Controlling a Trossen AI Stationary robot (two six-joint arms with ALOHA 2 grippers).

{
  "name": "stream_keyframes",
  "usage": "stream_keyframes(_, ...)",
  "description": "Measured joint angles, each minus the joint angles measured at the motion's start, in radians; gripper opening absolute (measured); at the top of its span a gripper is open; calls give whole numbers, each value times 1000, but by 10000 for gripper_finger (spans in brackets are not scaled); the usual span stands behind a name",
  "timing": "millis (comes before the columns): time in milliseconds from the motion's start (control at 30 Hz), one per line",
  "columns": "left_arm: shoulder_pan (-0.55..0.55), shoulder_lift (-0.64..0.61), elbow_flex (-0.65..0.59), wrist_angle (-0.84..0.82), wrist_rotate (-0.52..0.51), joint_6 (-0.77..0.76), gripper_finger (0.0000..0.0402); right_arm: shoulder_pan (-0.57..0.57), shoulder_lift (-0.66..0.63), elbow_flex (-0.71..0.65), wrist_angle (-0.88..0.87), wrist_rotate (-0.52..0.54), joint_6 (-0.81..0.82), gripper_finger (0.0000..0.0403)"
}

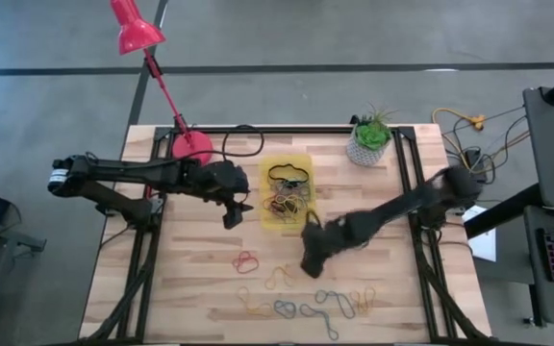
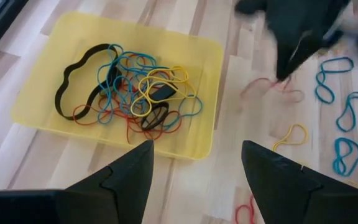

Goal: Pick and place rubber bands into bin
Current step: Put the red rubber band into the yellow bin

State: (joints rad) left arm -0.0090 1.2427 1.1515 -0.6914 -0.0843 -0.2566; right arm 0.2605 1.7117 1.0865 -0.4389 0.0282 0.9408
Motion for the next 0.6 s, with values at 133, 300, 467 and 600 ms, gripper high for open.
stream_keyframes(133,0,0,0,0,-1,12,227,-79,-133,26,-6,141,-11,8)
stream_keyframes(300,0,0,0,-1,-1,12,227,-171,-187,107,13,244,-32,8)
stream_keyframes(467,-1,0,-1,-19,-2,29,227,-276,-100,144,-31,239,-81,18)
stream_keyframes(600,-1,0,-2,-84,-7,28,227,-297,-24,174,-21,111,-80,58)
